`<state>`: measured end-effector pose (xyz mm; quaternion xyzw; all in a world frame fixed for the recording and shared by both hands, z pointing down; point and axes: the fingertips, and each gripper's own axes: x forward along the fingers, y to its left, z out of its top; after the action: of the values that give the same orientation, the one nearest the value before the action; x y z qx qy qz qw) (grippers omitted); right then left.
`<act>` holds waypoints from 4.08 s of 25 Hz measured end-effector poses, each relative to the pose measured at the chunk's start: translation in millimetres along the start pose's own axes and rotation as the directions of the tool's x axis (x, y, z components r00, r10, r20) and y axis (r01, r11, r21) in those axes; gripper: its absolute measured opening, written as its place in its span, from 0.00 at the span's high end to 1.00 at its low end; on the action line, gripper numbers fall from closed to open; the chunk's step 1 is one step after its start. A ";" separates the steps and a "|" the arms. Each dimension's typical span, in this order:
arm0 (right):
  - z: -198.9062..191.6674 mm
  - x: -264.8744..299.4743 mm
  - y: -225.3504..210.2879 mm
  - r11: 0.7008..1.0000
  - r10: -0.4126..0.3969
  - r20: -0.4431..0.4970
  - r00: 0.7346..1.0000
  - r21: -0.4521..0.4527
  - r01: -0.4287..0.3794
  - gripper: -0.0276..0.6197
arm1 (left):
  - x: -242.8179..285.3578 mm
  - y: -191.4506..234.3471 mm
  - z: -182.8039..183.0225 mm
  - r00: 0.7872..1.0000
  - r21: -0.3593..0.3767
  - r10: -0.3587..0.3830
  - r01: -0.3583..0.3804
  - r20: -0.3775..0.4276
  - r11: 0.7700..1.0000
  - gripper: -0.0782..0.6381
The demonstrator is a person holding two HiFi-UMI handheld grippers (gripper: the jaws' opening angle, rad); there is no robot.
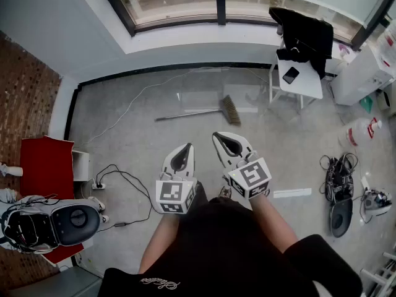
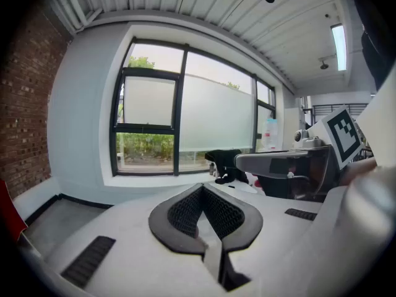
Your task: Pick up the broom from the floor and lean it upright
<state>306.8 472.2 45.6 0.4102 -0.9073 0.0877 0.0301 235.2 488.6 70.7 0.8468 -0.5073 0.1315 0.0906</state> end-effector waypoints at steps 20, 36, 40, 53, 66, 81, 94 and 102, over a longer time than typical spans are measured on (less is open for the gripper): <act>-5.2 11.5 -15.8 1.000 -0.016 -0.018 1.000 0.012 0.016 0.95 | 20.0 7.7 -2.7 1.000 -0.007 -0.016 0.016 -0.024 1.000 0.88; -29.5 75.5 -8.0 0.999 0.019 -0.098 0.995 0.050 -0.014 0.95 | 24.3 77.9 -33.6 0.996 -0.094 0.044 -0.051 -0.082 0.994 0.88; -28.9 129.5 3.1 0.999 0.035 -0.124 0.992 0.043 -0.030 0.95 | 29.3 132.6 -36.2 0.994 -0.120 0.061 -0.071 -0.091 0.990 0.88; -20.8 270.2 47.9 0.998 0.032 -0.209 0.977 -0.037 -0.041 0.95 | 53.7 285.5 -39.8 0.994 -0.174 0.030 -0.047 -0.104 0.984 0.88; -41.2 366.8 -15.5 0.992 0.114 -0.314 0.943 -0.016 -0.125 0.95 | 137.8 346.9 -42.6 0.981 -0.207 0.082 -0.118 -0.176 0.971 0.88; -210.2 498.8 -92.0 0.847 0.229 -0.639 0.735 -0.242 -0.474 0.95 | 266.2 438.5 -163.3 0.924 -0.203 0.113 -0.198 -0.365 0.959 0.88; -408.7 566.5 -121.8 0.846 0.258 -0.735 0.627 -0.142 -0.514 0.95 | 340.3 469.3 -352.2 0.877 -0.318 0.116 -0.289 -0.466 0.903 0.88; -555.7 612.8 -133.5 0.874 0.246 -0.806 0.538 -0.056 -0.483 0.95 | 377.0 503.4 -475.4 0.830 -0.400 0.076 -0.344 -0.553 0.850 0.88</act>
<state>-8.2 34.9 687.2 0.1226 -0.8711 0.1352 0.4560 -101.7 74.0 650.6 0.6663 -0.5733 0.2326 0.4162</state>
